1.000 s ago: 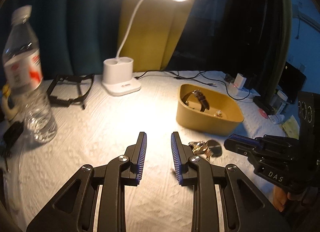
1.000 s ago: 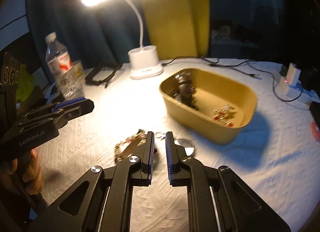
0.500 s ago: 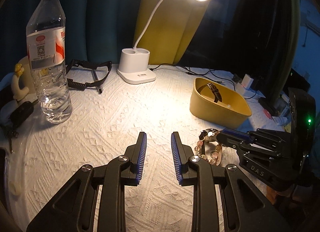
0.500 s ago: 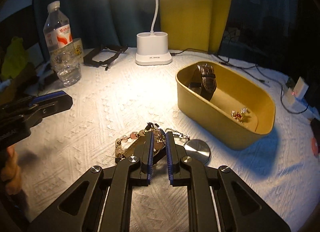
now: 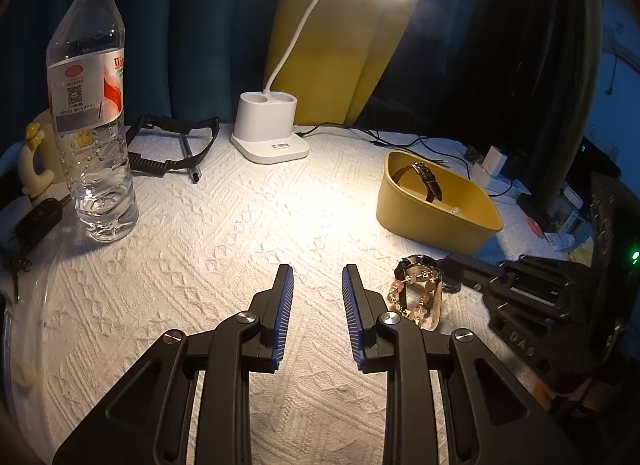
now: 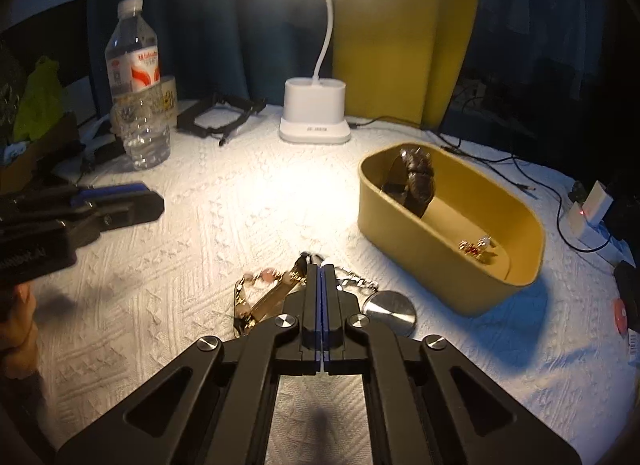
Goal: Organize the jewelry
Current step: 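Grasp the pink-bead bracelet with the left tool and lift it, then grasp the black-strap watch with the right tool while the left tool holds the pink bracelet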
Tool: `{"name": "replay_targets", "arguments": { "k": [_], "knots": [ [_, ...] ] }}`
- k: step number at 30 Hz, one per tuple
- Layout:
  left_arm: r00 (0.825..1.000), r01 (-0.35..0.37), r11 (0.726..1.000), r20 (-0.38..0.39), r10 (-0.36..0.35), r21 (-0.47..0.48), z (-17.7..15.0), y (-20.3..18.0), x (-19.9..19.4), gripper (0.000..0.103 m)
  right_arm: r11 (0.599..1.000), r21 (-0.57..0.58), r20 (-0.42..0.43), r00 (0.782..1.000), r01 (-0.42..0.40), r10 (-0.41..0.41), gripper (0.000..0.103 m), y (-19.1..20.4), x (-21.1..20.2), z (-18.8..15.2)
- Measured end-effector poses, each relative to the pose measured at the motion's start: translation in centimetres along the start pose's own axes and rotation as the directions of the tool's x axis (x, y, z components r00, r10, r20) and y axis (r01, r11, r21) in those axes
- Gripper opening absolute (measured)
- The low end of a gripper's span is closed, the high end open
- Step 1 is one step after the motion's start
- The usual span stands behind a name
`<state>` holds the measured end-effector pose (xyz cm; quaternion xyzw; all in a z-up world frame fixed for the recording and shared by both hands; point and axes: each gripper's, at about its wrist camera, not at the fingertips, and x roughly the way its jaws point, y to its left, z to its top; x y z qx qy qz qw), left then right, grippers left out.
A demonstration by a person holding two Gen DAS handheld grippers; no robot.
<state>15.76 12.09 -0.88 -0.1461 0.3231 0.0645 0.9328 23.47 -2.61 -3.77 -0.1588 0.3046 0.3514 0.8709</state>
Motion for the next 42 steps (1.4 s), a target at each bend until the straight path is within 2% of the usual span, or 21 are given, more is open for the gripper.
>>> {"name": "replay_targets", "arguments": {
  "k": [5,11,17,20,22,28,29,30,31,36,42],
  "knots": [
    [1.000,0.007,1.000,-0.011,-0.007,0.004,-0.2,-0.5,0.4,0.027,0.999,0.045,-0.037,0.999,-0.020,0.022,0.001,-0.8,-0.1,-0.4],
    [0.997,0.051,0.998,-0.050,-0.050,0.025,-0.4,-2.2,1.8,0.027,0.995,0.089,-0.065,0.997,-0.038,0.044,0.001,-1.6,-0.2,-1.6],
    [0.991,0.097,0.993,-0.099,-0.089,0.070,-0.4,-4.6,4.3,0.027,0.990,0.136,-0.049,0.998,-0.030,0.037,0.001,-3.2,-0.8,-2.3],
    [0.986,0.102,0.991,-0.139,-0.089,0.085,-0.7,-5.3,5.6,0.028,0.988,0.154,-0.043,0.999,-0.023,0.029,0.001,-4.0,-1.2,-2.5],
    [0.983,0.108,0.989,-0.159,-0.092,0.096,-0.8,-5.7,6.2,0.034,0.985,0.169,-0.038,0.999,-0.018,0.025,0.001,-4.6,-1.4,-2.6],
    [0.975,0.113,0.987,-0.206,-0.088,0.113,-0.9,-6.1,7.4,0.034,0.980,0.196,-0.032,0.999,-0.020,0.026,0.001,-5.6,-1.6,-3.0],
    [0.975,0.113,0.986,-0.207,-0.086,0.120,-1.0,-6.2,7.4,0.032,0.980,0.200,-0.032,0.999,-0.021,0.028,0.001,-5.7,-1.6,-3.1],
    [0.975,0.113,0.986,-0.206,-0.086,0.126,-1.0,-6.3,7.4,0.017,0.979,0.203,-0.032,0.999,-0.021,0.028,0.001,-5.8,-1.6,-3.2],
    [0.974,0.114,0.984,-0.209,-0.085,0.134,-1.0,-6.5,7.4,0.012,0.979,0.205,-0.032,0.999,-0.022,0.029,0.001,-5.8,-1.6,-3.2],
    [0.980,0.132,0.977,-0.169,-0.104,0.166,-1.1,-7.4,6.1,0.010,0.978,0.208,-0.034,0.999,-0.027,0.035,0.001,-5.9,-1.6,-3.3],
    [0.987,0.149,0.972,-0.079,-0.137,0.180,0.0,-8.2,3.2,0.010,0.980,0.198,-0.026,0.999,-0.034,0.040,0.001,-5.3,-2.1,-3.0]
  ]
}}
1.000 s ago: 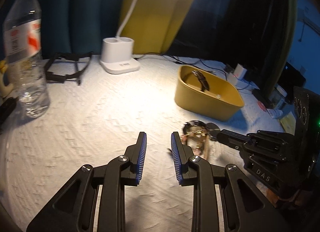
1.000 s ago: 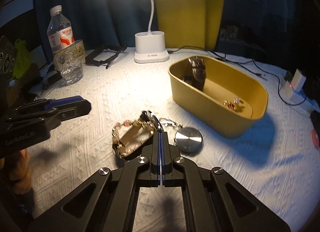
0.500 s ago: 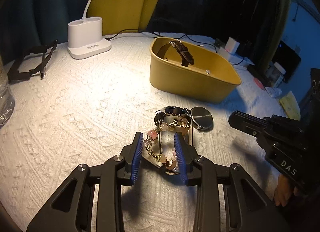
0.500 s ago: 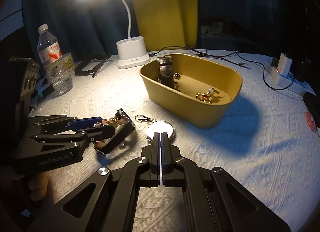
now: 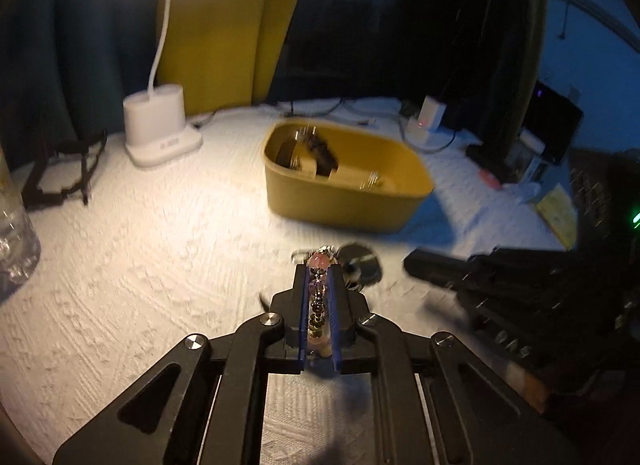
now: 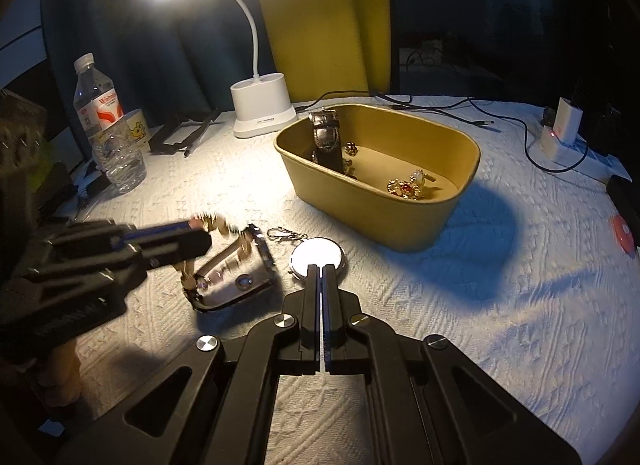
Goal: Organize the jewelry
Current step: 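Grasp the black-strap watch with the right tool while the left tool holds the pink bracelet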
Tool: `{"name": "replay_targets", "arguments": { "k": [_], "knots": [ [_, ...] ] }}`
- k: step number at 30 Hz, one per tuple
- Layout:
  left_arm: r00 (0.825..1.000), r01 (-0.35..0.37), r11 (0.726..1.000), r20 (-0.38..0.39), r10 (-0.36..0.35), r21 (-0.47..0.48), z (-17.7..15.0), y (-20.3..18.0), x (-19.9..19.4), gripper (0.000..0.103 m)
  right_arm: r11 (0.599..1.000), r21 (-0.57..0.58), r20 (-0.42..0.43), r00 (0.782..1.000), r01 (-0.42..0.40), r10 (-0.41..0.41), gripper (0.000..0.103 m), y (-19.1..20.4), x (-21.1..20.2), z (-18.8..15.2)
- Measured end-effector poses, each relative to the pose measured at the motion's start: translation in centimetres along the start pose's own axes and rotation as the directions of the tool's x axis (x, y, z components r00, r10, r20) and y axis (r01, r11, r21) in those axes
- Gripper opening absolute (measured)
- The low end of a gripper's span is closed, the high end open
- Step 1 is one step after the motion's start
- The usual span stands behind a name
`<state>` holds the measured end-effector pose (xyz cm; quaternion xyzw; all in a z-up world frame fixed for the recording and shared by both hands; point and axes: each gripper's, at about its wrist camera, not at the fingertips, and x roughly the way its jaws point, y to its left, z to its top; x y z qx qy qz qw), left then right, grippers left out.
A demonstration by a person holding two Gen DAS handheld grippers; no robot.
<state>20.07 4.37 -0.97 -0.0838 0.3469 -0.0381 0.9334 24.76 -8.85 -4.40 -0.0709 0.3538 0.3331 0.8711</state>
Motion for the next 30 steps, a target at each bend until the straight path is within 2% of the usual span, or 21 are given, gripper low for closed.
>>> {"name": "replay_targets", "arguments": {
  "k": [5,9,12,13,16,28,30],
  "knots": [
    [0.998,-0.011,1.000,0.067,0.012,-0.008,0.7,0.3,-2.1,0.010,1.000,-0.014,-0.011,1.000,0.002,-0.002,0.001,0.8,0.1,0.1],
    [0.995,-0.036,0.999,0.092,0.039,-0.031,0.7,1.7,-3.3,0.010,0.999,-0.033,-0.021,1.000,-0.007,0.006,0.002,1.7,0.5,0.3],
    [0.993,-0.057,0.997,0.097,0.062,-0.054,0.4,2.9,-3.8,0.010,0.999,-0.045,-0.033,0.999,-0.018,0.017,0.009,2.3,1.0,0.4],
    [0.993,-0.063,0.996,0.097,0.069,-0.062,0.3,3.3,-4.0,0.010,0.998,-0.053,-0.034,0.999,-0.022,0.020,0.015,2.6,1.2,0.5],
    [0.991,-0.082,0.993,0.097,0.090,-0.084,-0.2,4.4,-4.6,0.010,0.997,-0.075,-0.036,0.999,-0.032,0.029,0.045,3.1,1.9,1.0],
    [0.989,-0.103,0.985,0.092,0.116,-0.135,-1.2,6.5,-5.5,0.010,0.994,-0.105,-0.043,0.999,-0.016,0.011,0.045,3.1,4.2,1.8],
    [0.989,-0.103,0.985,0.092,0.116,-0.137,-1.1,6.5,-5.4,0.010,0.993,-0.118,-0.055,0.998,-0.016,0.010,0.029,3.3,4.4,1.7]
  ]
}}
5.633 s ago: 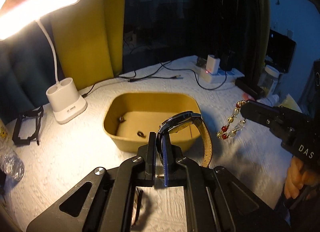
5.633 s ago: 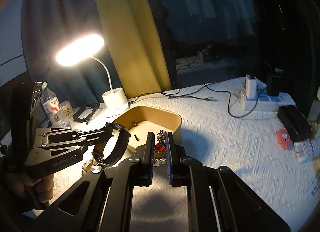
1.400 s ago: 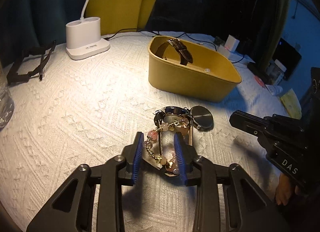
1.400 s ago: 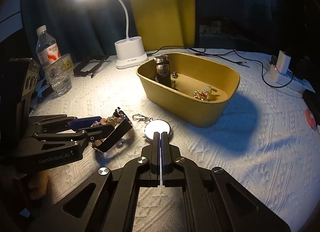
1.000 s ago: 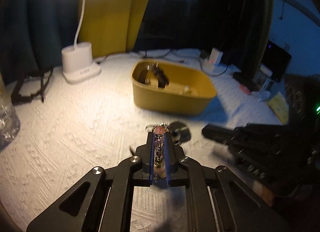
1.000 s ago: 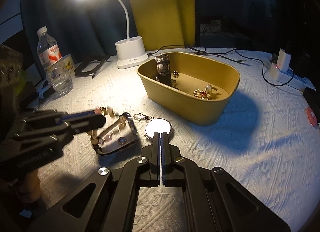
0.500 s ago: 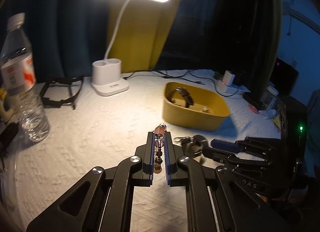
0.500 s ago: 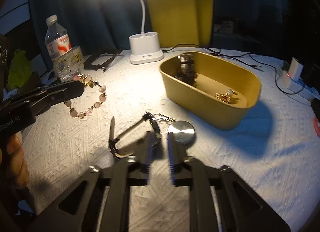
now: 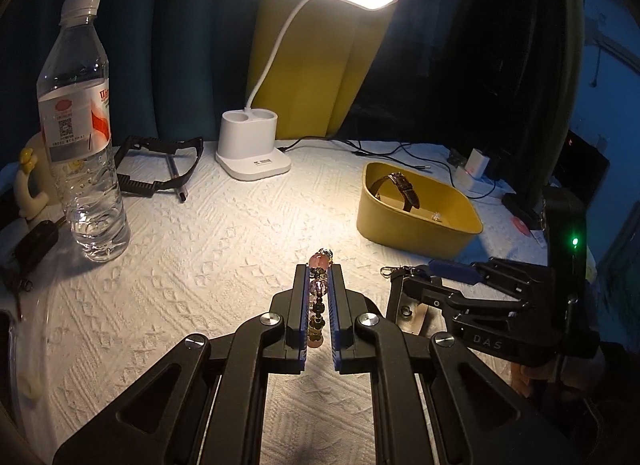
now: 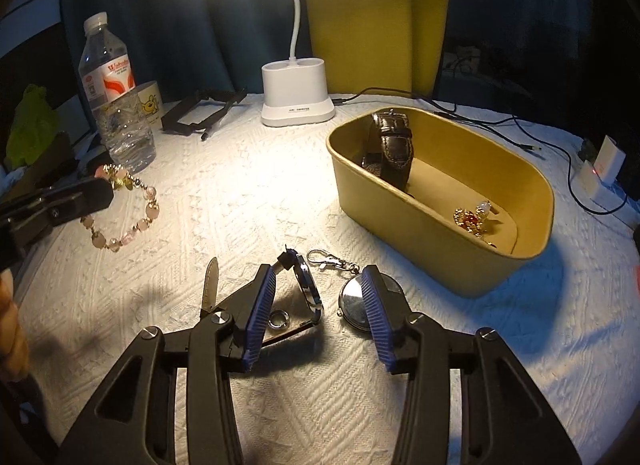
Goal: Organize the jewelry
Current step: 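Grasp the black-strap watch with the right tool while the left tool holds the pink bracelet, then open the left tool over the box to drop the pink bracelet while the right tool drops the watch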
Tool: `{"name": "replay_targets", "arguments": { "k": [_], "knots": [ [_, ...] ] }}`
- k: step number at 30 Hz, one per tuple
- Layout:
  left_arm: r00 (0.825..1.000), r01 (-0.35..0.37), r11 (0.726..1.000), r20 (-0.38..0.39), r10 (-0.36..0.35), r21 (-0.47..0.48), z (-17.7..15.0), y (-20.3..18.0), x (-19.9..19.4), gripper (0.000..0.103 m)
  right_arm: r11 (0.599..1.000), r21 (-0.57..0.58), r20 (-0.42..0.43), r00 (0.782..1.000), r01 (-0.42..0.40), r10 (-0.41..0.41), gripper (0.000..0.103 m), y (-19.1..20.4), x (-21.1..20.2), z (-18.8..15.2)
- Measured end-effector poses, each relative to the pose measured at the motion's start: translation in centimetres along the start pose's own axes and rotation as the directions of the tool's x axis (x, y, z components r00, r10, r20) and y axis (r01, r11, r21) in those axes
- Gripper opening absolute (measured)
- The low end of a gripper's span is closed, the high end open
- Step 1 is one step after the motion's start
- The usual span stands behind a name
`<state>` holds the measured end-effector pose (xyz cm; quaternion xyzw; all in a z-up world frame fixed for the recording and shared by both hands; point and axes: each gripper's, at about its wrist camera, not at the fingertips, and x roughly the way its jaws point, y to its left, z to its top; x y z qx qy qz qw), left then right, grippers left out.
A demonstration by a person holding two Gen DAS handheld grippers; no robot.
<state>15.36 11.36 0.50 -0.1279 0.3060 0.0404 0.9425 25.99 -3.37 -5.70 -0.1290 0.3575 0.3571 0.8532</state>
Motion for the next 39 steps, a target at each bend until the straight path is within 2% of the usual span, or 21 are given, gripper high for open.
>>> {"name": "replay_targets", "arguments": {
  "k": [1,2,19,24,39],
  "knots": [
    [1.000,0.001,1.000,0.000,-0.001,0.001,0.0,-0.1,0.0,0.010,1.000,-0.001,-0.002,1.000,-0.003,0.003,0.011,0.0,0.1,0.0],
    [1.000,0.002,1.000,0.001,-0.002,0.003,0.0,-0.2,0.0,0.010,1.000,-0.004,0.002,1.000,-0.005,0.005,0.008,0.1,0.0,0.0],
    [1.000,0.028,0.997,0.010,-0.028,0.066,1.6,-4.1,0.6,0.010,0.999,0.041,0.138,0.990,0.007,-0.012,0.008,-3.0,-4.8,0.5],
    [0.998,0.058,0.995,0.028,-0.061,0.084,2.5,-5.7,0.8,0.010,0.998,0.065,0.169,0.985,0.021,-0.032,0.008,-4.6,-6.1,0.6],
    [0.992,0.121,0.971,0.001,-0.124,0.207,5.5,-11.5,5.7,0.010,0.987,0.147,0.240,0.966,0.064,-0.099,0.008,-10.2,-8.0,1.7]
  ]
}}
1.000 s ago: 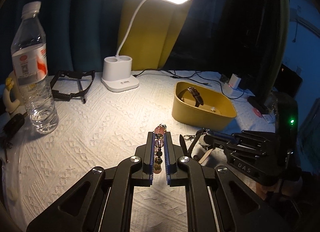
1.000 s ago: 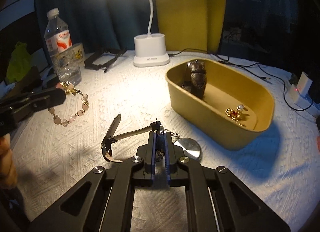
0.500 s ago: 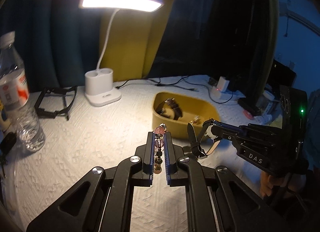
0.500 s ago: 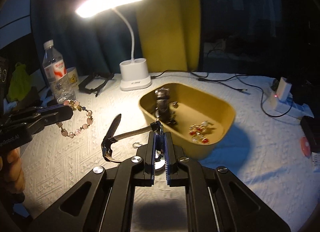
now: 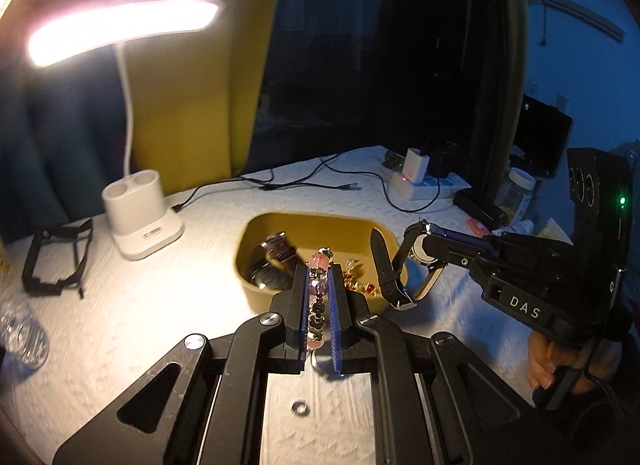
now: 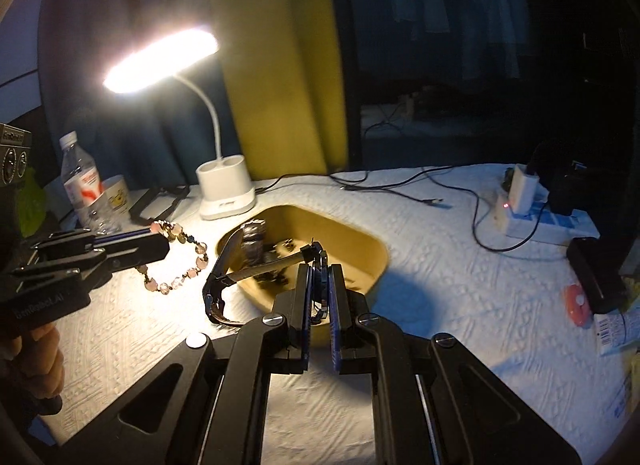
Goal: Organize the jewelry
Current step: 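Open the left tool over the box to drop the pink bracelet while the right tool drops the watch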
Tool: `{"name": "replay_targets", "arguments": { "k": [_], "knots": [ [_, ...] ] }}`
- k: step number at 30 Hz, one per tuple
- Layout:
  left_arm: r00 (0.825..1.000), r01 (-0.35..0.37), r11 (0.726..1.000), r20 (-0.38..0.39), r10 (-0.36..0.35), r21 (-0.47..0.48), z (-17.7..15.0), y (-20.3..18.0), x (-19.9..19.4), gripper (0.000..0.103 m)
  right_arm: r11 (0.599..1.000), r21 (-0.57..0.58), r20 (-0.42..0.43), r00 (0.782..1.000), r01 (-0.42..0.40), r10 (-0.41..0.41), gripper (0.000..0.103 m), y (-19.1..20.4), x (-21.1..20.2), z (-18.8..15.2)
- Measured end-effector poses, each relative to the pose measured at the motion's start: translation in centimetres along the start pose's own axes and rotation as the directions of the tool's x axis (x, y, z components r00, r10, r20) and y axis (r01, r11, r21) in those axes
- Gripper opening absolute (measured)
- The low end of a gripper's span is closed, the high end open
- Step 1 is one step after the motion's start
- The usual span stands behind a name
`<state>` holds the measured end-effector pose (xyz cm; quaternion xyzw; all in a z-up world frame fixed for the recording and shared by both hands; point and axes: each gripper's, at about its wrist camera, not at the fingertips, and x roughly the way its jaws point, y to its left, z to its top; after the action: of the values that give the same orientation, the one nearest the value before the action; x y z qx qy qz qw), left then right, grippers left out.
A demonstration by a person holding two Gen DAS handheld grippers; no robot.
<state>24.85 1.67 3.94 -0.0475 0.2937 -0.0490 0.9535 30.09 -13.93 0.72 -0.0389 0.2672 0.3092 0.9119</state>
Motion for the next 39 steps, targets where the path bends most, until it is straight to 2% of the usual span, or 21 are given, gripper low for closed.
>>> {"name": "replay_targets", "arguments": {
  "k": [10,18,20,22,23,28,31,33,35,37,39],
  "knots": [
    [0.999,0.019,0.999,-0.028,-0.017,0.043,1.9,-0.8,4.5,0.010,0.999,0.033,0.001,1.000,0.007,-0.007,0.008,-2.0,1.7,0.8],
    [0.994,0.019,1.000,-0.107,-0.017,0.020,2.5,0.1,8.3,0.010,0.999,0.040,0.016,1.000,-0.004,0.003,0.008,-2.8,3.1,1.6],
    [0.994,0.018,1.000,-0.112,-0.016,0.016,2.6,0.3,8.9,0.014,0.999,0.045,0.014,1.000,-0.005,0.004,0.008,-2.9,3.7,1.8],
    [0.994,0.018,1.000,-0.110,-0.017,0.006,2.7,0.6,9.0,0.030,0.999,0.052,0.013,1.000,-0.011,0.010,0.008,-3.1,4.2,1.9],
    [0.994,0.018,1.000,-0.106,-0.018,-0.004,2.8,0.9,8.9,0.033,0.998,0.055,0.009,1.000,-0.015,0.014,0.008,-3.1,4.5,2.0],
    [0.996,0.002,1.000,-0.094,-0.004,-0.026,2.9,1.7,8.6,0.035,0.999,0.043,-0.046,0.999,-0.013,0.015,0.009,-2.9,6.3,2.1],
    [0.997,-0.008,0.999,-0.079,0.005,-0.039,2.9,2.4,7.9,0.035,0.999,0.038,-0.061,0.998,-0.023,0.025,0.013,-2.7,6.8,2.1],
    [0.997,-0.016,0.999,-0.071,0.013,-0.047,2.9,2.7,7.5,0.035,0.999,0.030,-0.066,0.998,-0.022,0.024,0.019,-2.4,6.8,2.2],
    [0.998,-0.022,0.998,-0.067,0.018,-0.058,2.7,3.2,7.0,0.035,0.999,0.028,-0.065,0.998,-0.022,0.023,0.031,-2.3,6.5,2.2],
    [0.998,-0.026,0.997,-0.064,0.021,-0.069,2.6,3.5,6.6,0.035,0.999,0.031,-0.061,0.998,-0.017,0.018,0.037,-2.1,6.0,2.2],
    [0.998,-0.029,0.997,-0.060,0.025,-0.075,2.4,3.8,6.0,0.035,0.999,0.034,-0.061,0.998,-0.010,0.012,0.037,-2.0,5.5,2.0]
  ]
}}
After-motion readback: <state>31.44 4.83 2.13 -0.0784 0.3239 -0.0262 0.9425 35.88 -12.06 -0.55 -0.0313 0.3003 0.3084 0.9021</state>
